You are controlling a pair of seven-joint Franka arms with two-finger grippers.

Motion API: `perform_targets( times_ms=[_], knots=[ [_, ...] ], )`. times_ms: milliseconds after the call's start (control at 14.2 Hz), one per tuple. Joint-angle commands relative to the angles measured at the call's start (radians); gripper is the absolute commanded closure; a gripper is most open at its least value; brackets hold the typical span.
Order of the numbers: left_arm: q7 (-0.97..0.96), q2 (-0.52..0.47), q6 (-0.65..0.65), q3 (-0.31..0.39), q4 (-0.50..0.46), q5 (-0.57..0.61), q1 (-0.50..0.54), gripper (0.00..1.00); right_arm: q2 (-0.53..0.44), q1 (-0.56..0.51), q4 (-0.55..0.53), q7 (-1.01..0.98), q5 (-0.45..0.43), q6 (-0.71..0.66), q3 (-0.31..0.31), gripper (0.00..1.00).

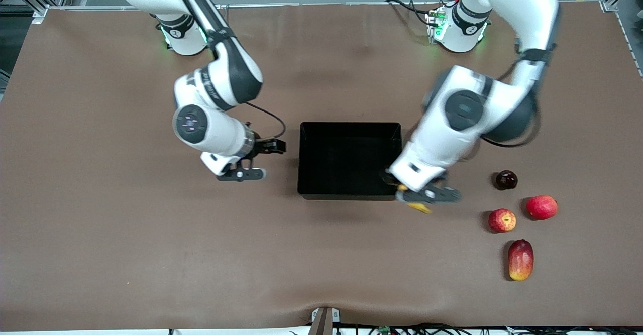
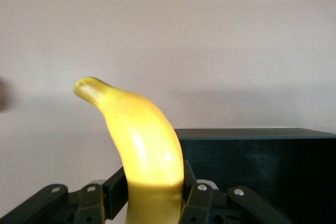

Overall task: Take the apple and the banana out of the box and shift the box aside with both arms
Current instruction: 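Carry the banana out with the left gripper while the right gripper grasps the tray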

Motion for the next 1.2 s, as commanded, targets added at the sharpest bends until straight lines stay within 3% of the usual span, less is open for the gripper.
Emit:
perform_targets(
  times_ms=[0, 282, 776, 847, 918, 1059, 1129],
  knots=[
    [0.194, -0.006, -0.057, -0.007, -0.030, -0.020, 0.096, 1.00, 0.055, 0.066, 0.006, 0.058, 0.025, 0.084, -0.012, 0.00],
    [0.402, 0.089, -0.031, -0.002, -0.022, -0.003, 0.247, 1.00, 0.127, 0.128, 0.009, 0.110, 0.025, 0.190, -0.012, 0.00],
    [0.401, 0.230, 0.139, 0.005, -0.023, 0.021, 0.315, 1.00, 0.179, 0.180, 0.031, 0.159, 0.025, 0.224, -0.012, 0.00],
    [0.399, 0.242, 0.156, 0.007, -0.028, 0.021, 0.315, 1.00, 0.176, 0.175, 0.031, 0.159, 0.025, 0.217, -0.012, 0.15],
    [0.399, 0.250, 0.159, 0.007, -0.030, 0.023, 0.315, 1.00, 0.177, 0.180, 0.031, 0.159, 0.025, 0.221, -0.012, 0.54],
    [0.399, 0.261, 0.161, 0.010, -0.030, 0.043, 0.315, 1.00, 0.181, 0.187, 0.035, 0.162, 0.028, 0.224, -0.012, 1.00],
    [0.393, 0.264, 0.163, 0.012, -0.031, 0.069, 0.315, 1.00, 0.179, 0.195, 0.037, 0.185, 0.028, 0.223, -0.012, 1.00]
  ],
)
